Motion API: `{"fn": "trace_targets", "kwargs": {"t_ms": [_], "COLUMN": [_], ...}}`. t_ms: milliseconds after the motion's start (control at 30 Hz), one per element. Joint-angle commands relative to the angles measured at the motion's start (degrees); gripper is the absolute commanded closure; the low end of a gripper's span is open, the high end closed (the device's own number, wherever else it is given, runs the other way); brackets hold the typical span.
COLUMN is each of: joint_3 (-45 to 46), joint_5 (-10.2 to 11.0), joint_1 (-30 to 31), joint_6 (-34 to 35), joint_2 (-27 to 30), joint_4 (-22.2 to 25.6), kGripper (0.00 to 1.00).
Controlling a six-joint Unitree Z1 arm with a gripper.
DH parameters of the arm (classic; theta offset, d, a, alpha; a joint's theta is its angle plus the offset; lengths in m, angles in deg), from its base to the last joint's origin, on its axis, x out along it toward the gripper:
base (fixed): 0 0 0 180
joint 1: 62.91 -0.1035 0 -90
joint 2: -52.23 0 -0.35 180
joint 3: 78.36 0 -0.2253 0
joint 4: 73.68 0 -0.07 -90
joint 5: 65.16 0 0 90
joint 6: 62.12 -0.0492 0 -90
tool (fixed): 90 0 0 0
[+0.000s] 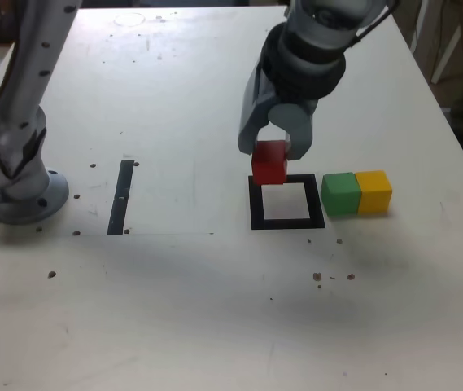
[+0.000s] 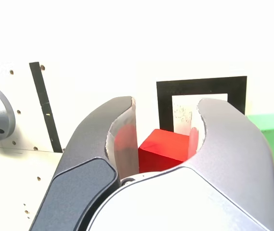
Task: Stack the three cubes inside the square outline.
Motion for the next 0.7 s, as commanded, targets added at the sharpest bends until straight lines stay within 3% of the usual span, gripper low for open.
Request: {"fn": "trace_targets", "kwargs": {"t_ms": [0, 667], "joint_3": [-0.5, -3.0], "joint_5": [-0.2, -1.3], "joint_1": [0.0, -1.7], "joint_6": [0.1, -1.3], "joint_2": [-1.4, -7.3], "joint_4": [0.1, -1.5], "kGripper": [0.67, 0.67]}}
